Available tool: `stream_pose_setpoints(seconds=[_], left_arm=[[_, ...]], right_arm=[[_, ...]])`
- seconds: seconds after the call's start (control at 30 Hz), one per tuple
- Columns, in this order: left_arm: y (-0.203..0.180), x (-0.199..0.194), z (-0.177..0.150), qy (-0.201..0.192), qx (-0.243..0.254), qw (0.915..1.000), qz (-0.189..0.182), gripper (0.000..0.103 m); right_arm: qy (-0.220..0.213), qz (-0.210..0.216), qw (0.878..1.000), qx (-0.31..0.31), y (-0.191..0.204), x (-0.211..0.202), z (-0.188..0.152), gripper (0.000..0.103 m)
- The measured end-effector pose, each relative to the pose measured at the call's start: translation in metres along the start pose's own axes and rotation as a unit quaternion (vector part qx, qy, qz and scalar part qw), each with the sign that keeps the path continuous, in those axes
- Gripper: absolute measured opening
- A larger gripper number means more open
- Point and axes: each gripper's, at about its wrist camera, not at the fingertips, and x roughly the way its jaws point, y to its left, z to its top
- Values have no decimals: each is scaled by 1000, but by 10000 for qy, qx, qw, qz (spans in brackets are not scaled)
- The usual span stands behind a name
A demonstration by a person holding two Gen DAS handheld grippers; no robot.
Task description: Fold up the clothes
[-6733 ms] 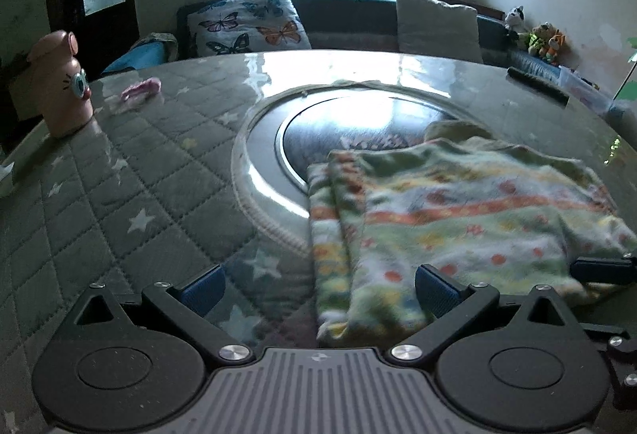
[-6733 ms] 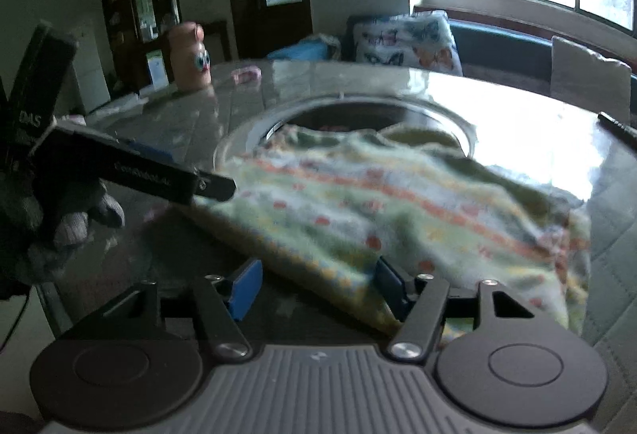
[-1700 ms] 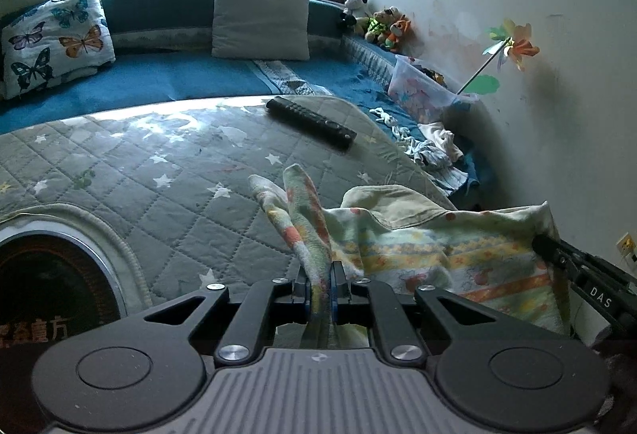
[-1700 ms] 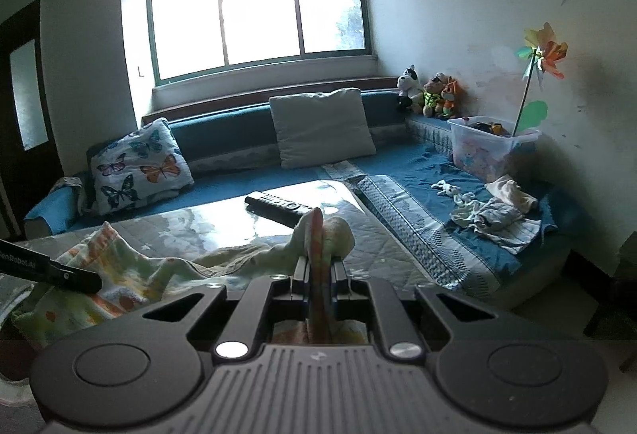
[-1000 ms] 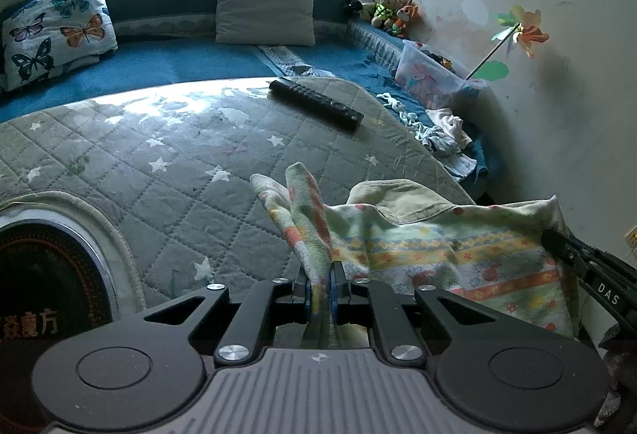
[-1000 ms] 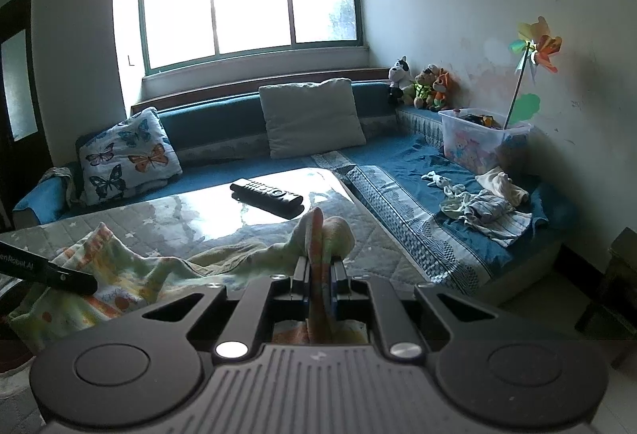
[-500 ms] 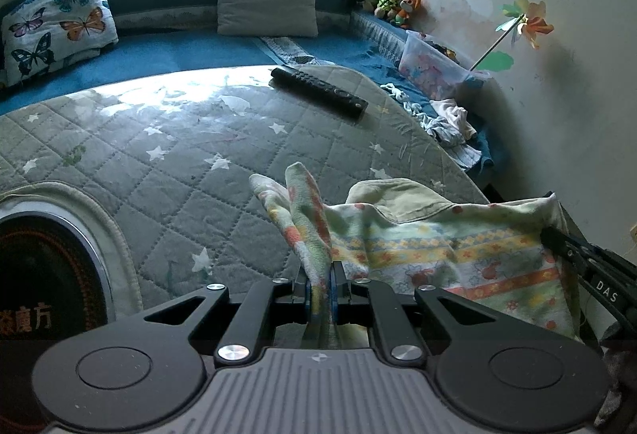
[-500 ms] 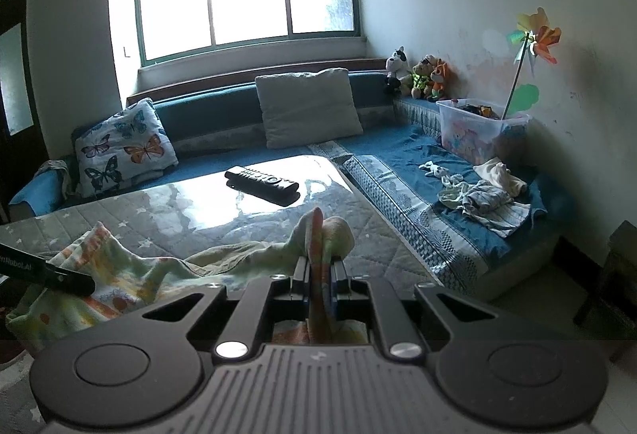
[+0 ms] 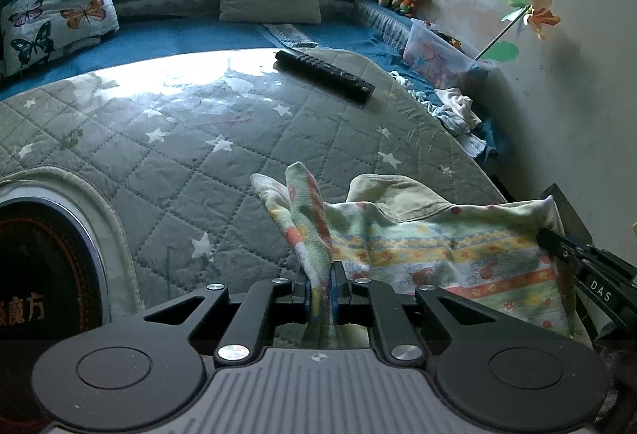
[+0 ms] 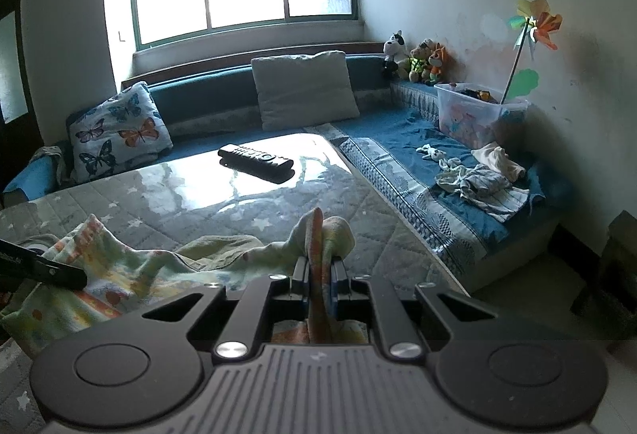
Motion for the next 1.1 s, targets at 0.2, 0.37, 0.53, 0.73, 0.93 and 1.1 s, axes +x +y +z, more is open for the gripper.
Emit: stream_pose_setpoints(seconds=[0.2, 0.37, 0.53, 0.73, 0.93, 1.1], left_arm=[[2, 3, 0, 41, -24, 10000, 36, 13], [3, 3, -1, 52, -13, 10000, 69, 14], [5, 3, -3, 66, -24, 9999, 142, 23], [7, 2, -5, 63, -27, 9998, 192, 32], [8, -1, -8, 23, -7, 9998, 218, 44], [9, -4, -10, -8, 21, 9997, 250, 51]], right_arm=[[80, -66, 9999, 58, -2, 5, -1, 11], [86, -134, 9999, 56, -3, 5, -3, 13], [34, -128, 9999, 52, -3, 2, -2, 13], [-5, -85, 10000, 32, 1, 0, -3, 16], [-5, -62, 10000, 21, 5, -2, -6, 27], [-5, -34, 10000, 51, 7, -5, -9, 42]])
